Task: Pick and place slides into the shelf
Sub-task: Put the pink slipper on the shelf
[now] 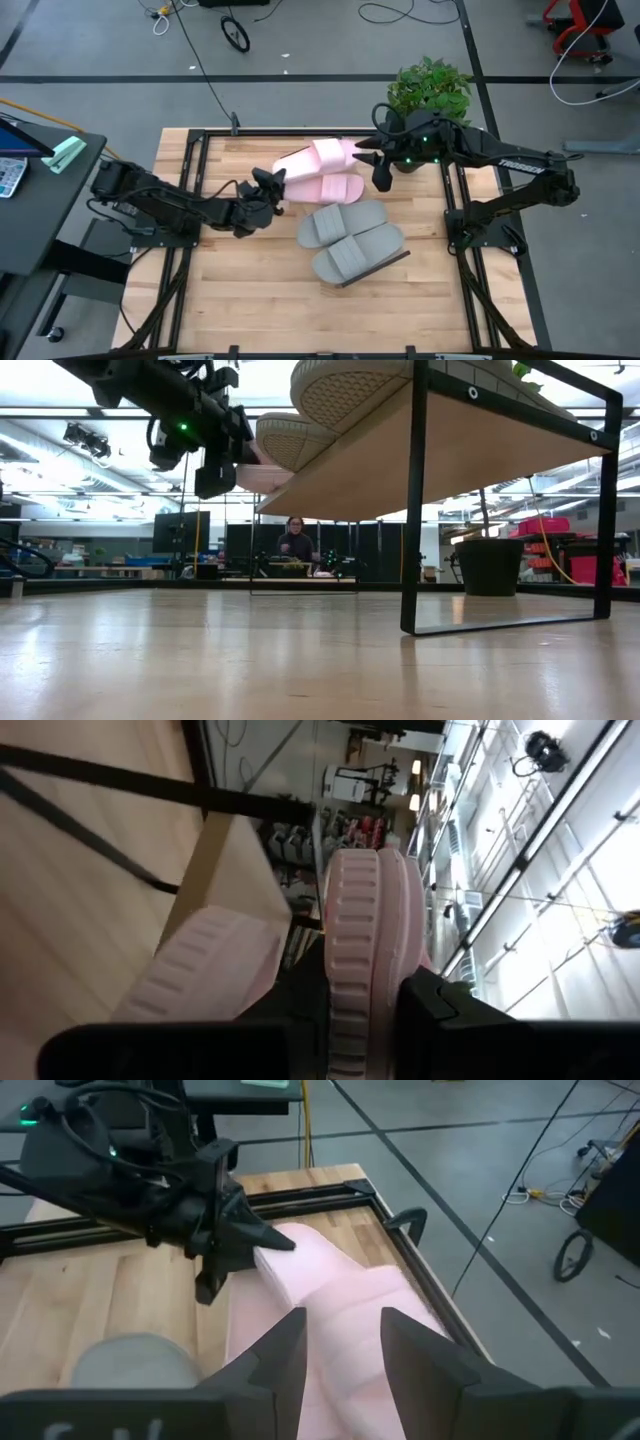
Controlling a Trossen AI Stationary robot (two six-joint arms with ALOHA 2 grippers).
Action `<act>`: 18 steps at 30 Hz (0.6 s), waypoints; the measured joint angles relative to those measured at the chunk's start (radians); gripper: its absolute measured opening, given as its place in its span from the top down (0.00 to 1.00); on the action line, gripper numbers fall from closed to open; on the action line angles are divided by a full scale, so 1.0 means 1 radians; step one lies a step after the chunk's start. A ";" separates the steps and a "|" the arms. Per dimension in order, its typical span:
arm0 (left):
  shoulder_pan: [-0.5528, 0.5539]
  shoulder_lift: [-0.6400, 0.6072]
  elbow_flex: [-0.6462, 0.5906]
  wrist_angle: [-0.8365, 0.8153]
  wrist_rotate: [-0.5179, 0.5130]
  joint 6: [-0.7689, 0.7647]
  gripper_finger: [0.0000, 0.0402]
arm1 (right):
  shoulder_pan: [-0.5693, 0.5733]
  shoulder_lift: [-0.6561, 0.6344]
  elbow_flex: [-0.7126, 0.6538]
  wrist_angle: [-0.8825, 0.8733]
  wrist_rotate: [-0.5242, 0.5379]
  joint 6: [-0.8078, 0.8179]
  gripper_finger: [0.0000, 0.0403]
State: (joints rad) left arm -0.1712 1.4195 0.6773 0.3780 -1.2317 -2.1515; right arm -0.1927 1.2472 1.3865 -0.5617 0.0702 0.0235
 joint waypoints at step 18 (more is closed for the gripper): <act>0.053 0.020 0.000 0.004 0.014 -0.036 0.84 | 0.035 0.000 0.000 0.017 -0.001 0.028 0.67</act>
State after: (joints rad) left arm -0.1181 1.4399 0.6769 0.3820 -1.2179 -2.1880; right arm -0.1581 1.2472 1.3865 -0.5450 0.0696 0.0512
